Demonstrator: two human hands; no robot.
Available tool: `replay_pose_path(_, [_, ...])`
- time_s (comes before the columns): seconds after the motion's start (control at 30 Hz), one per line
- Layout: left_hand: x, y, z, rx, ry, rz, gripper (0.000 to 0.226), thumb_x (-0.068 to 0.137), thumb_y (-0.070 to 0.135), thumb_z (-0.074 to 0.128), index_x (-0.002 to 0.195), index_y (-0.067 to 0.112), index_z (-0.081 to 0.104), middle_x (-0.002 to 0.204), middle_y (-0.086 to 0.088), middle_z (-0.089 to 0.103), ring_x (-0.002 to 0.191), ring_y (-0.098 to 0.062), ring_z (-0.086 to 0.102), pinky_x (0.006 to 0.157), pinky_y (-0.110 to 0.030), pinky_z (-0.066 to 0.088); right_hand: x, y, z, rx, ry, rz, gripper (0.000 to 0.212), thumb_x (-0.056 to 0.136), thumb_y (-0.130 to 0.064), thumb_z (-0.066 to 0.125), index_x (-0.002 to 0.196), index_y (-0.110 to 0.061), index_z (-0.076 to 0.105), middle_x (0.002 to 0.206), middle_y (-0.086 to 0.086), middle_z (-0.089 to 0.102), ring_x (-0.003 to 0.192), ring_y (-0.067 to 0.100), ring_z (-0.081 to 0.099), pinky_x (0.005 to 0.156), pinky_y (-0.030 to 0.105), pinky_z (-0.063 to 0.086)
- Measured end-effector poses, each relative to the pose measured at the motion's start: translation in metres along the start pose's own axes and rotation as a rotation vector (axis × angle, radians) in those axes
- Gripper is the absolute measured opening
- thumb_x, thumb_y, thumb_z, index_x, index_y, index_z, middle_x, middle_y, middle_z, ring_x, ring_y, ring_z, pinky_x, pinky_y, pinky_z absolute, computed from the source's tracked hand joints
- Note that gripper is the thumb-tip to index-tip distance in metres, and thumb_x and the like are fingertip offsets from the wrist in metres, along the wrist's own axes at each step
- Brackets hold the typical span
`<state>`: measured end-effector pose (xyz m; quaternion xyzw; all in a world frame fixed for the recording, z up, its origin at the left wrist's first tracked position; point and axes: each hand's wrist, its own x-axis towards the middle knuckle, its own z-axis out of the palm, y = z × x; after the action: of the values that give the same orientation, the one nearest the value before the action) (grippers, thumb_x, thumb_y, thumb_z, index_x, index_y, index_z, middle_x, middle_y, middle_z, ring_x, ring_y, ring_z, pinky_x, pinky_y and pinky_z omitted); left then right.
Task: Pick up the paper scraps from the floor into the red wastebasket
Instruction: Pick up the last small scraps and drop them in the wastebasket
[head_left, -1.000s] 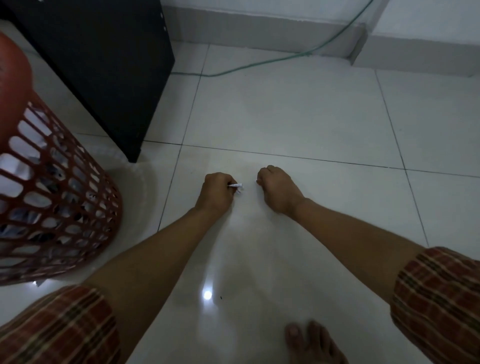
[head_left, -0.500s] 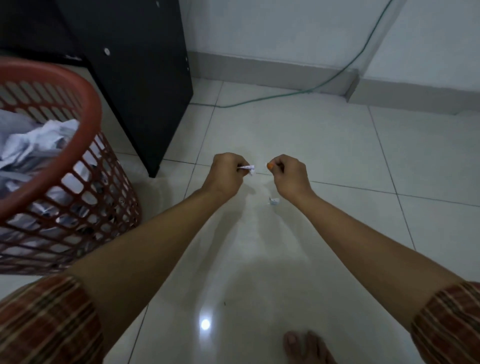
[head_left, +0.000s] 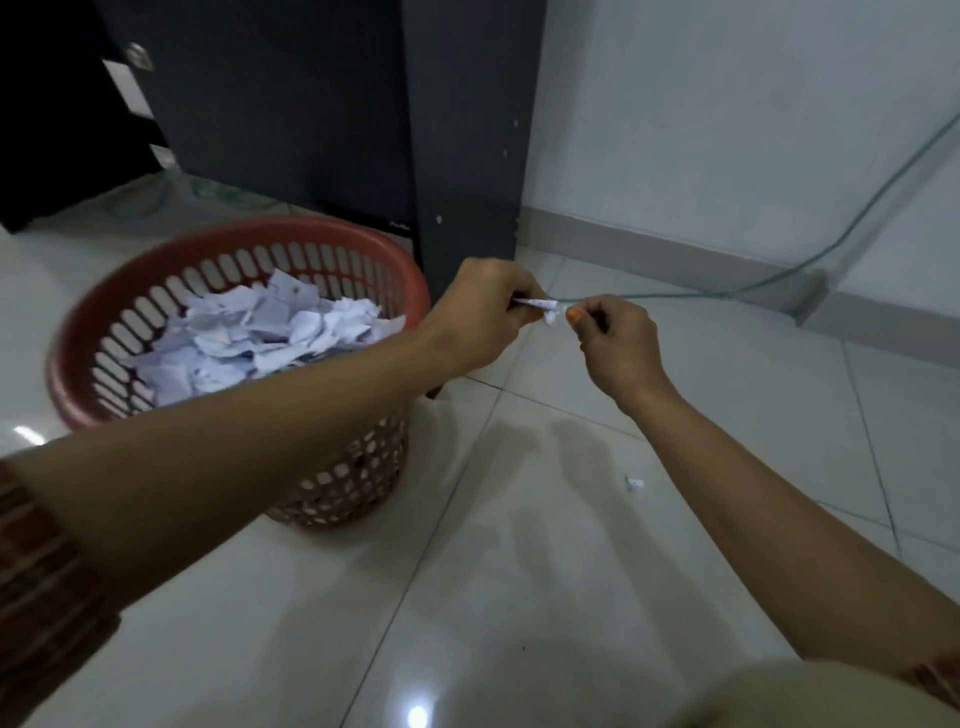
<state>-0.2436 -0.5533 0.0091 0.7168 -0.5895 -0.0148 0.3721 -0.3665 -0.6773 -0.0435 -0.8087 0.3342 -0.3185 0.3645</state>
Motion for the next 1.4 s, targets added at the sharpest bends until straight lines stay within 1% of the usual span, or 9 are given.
replay_pose_path(0.23, [-0.002, -0.019, -0.102, 0.187, 0.021, -0.069, 0.012, 0.085, 0.009, 0.07, 0.096, 0.008, 0.076, 0.09, -0.009, 0.073, 0.078, -0.017, 0.067, 0.076, -0.03, 0.053, 0.013, -0.085, 0.033, 0.038, -0.083, -0.174, 0.013, 0.094, -0.021, 0.062, 0.083, -0.016, 0.065, 0.069, -0.013, 0.057, 0.062, -0.003, 0.053, 0.056, 0.005, 0.035])
replay_pose_path(0.4, [-0.055, -0.07, -0.142, 0.296, 0.089, -0.156, 0.009, 0.081, 0.003, 0.071, 0.088, 0.004, 0.076, 0.084, -0.008, 0.073, 0.078, -0.023, 0.067, 0.067, -0.017, 0.045, 0.01, -0.127, 0.07, 0.03, -0.17, -0.288, 0.012, 0.092, -0.016, 0.063, 0.08, -0.017, 0.065, 0.071, -0.015, 0.061, 0.063, -0.009, 0.055, 0.058, 0.004, 0.038])
replay_pose_path(0.53, [-0.078, -0.105, -0.159, 0.405, 0.003, -0.306, 0.017, 0.086, 0.009, 0.069, 0.099, -0.001, 0.074, 0.098, -0.016, 0.072, 0.093, -0.031, 0.066, 0.084, -0.034, 0.05, 0.0, -0.147, 0.1, -0.074, -0.275, -0.483, 0.009, 0.09, -0.012, 0.064, 0.083, -0.009, 0.069, 0.077, -0.008, 0.063, 0.067, 0.001, 0.054, 0.065, 0.009, 0.038])
replay_pose_path(0.77, [-0.091, -0.12, -0.172, 0.44, -0.114, -0.464, 0.04, 0.086, 0.009, 0.068, 0.125, 0.013, 0.062, 0.124, -0.008, 0.065, 0.109, -0.024, 0.061, 0.095, -0.033, 0.046, 0.002, -0.165, 0.125, -0.175, -0.425, -0.648, 0.019, 0.094, -0.021, 0.061, 0.099, -0.01, 0.076, 0.092, 0.003, 0.073, 0.083, 0.015, 0.065, 0.077, 0.035, 0.052])
replay_pose_path(0.87, [-0.092, -0.121, -0.172, 0.464, -0.188, -0.456, 0.052, 0.083, 0.019, 0.074, 0.132, 0.022, 0.056, 0.132, -0.004, 0.06, 0.119, -0.024, 0.057, 0.102, -0.037, 0.043, 0.003, -0.162, 0.126, -0.241, -0.491, -0.64, 0.021, 0.095, -0.018, 0.059, 0.108, -0.012, 0.074, 0.104, 0.001, 0.074, 0.095, 0.014, 0.067, 0.086, 0.027, 0.05])
replay_pose_path(1.1, [-0.078, -0.114, -0.166, 0.469, -0.105, -0.403, 0.028, 0.086, 0.001, 0.066, 0.109, 0.017, 0.069, 0.112, 0.0, 0.069, 0.1, -0.018, 0.064, 0.094, -0.036, 0.052, 0.005, -0.149, 0.12, -0.305, -0.378, -0.543, 0.011, 0.08, -0.03, 0.077, 0.081, -0.019, 0.074, 0.074, -0.01, 0.066, 0.08, 0.008, 0.055, 0.075, 0.034, 0.05])
replay_pose_path(1.2, [-0.074, -0.113, -0.164, 0.478, -0.101, -0.399, 0.018, 0.082, 0.008, 0.072, 0.096, 0.019, 0.067, 0.101, 0.0, 0.069, 0.09, -0.017, 0.064, 0.086, -0.038, 0.055, 0.006, -0.146, 0.117, -0.275, -0.375, -0.562, 0.01, 0.085, -0.024, 0.071, 0.091, -0.018, 0.076, 0.086, -0.007, 0.072, 0.087, 0.008, 0.053, 0.077, 0.03, 0.048])
replay_pose_path(1.27, [-0.071, -0.114, -0.16, 0.476, -0.098, -0.384, 0.022, 0.083, 0.011, 0.072, 0.104, 0.017, 0.068, 0.104, 0.001, 0.07, 0.093, -0.016, 0.065, 0.089, -0.037, 0.054, 0.006, -0.142, 0.115, -0.277, -0.381, -0.576, 0.016, 0.088, -0.018, 0.066, 0.1, -0.018, 0.076, 0.094, -0.006, 0.073, 0.091, 0.006, 0.048, 0.078, 0.024, 0.041])
replay_pose_path(1.4, [-0.063, -0.111, -0.154, 0.487, -0.11, -0.395, 0.016, 0.09, 0.013, 0.064, 0.104, 0.019, 0.068, 0.107, -0.003, 0.069, 0.087, -0.019, 0.066, 0.085, -0.04, 0.056, 0.004, -0.134, 0.109, -0.211, -0.348, -0.565, 0.014, 0.086, -0.015, 0.066, 0.096, -0.016, 0.076, 0.091, -0.005, 0.072, 0.082, 0.005, 0.05, 0.076, 0.021, 0.039])
